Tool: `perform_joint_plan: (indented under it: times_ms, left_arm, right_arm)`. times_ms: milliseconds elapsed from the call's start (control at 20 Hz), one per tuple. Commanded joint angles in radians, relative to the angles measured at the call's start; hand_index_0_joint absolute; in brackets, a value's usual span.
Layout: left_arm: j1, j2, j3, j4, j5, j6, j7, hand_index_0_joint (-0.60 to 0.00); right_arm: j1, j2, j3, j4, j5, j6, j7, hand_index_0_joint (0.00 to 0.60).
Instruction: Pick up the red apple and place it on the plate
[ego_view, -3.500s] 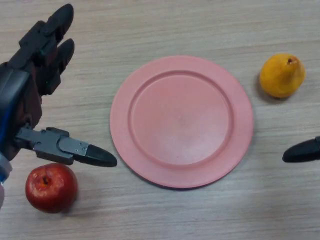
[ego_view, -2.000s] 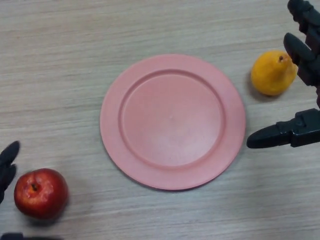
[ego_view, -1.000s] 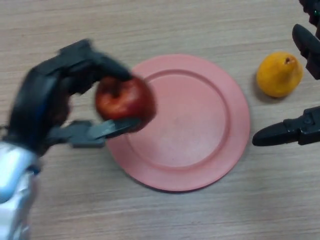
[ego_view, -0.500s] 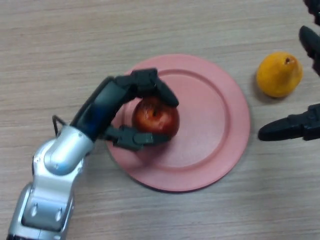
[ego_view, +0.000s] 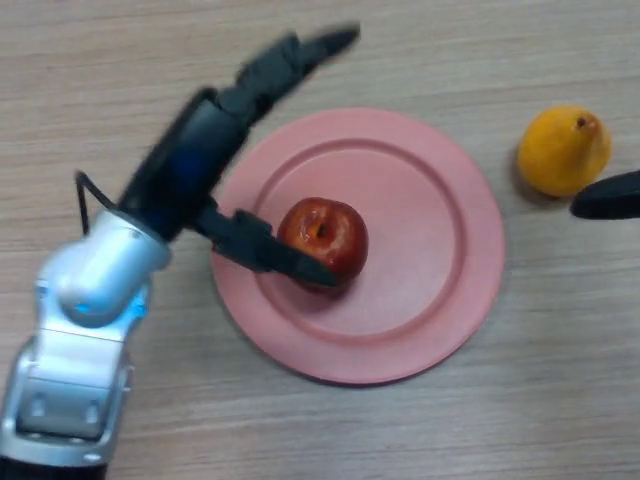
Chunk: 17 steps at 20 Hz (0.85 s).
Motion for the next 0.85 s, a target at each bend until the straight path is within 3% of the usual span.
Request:
perform_joint_plan:
  times_ms: [50,100,250,450,650,850]
  left_arm:
    - [-0.097,0.089,0.119,-0.068,0.009,-0.104,0.102,0.0]
    - [-0.088,0.127,0.158,-0.094,-0.034,-0.056,0.086,0.0]
    - [-0.05,0.177,0.222,-0.116,-0.142,-0.009,0.062,0.0]
    - [0.028,0.175,0.217,-0.107,-0.257,0.027,0.077,0.0]
    - [0.083,0.132,0.229,-0.254,-0.336,0.156,0.166,0.0]
    - [0.102,0.169,0.258,-0.369,-0.428,0.336,0.174,0.0]
  right_arm:
    - [-0.016,-0.057,-0.096,-0.032,0.027,-0.148,-0.043,0.0]
    - [-0.008,-0.065,-0.104,-0.031,0.043,-0.156,-0.045,0.0]
    - [0.009,-0.078,-0.092,-0.017,0.045,-0.196,-0.029,0.0]
    - [0.031,-0.071,-0.08,-0.026,0.044,-0.211,0.002,0.0]
    - [0.066,-0.048,-0.044,-0.047,-0.033,-0.244,0.052,0.0]
    - [0.108,-0.021,-0.048,-0.081,-0.113,-0.278,0.124,0.0]
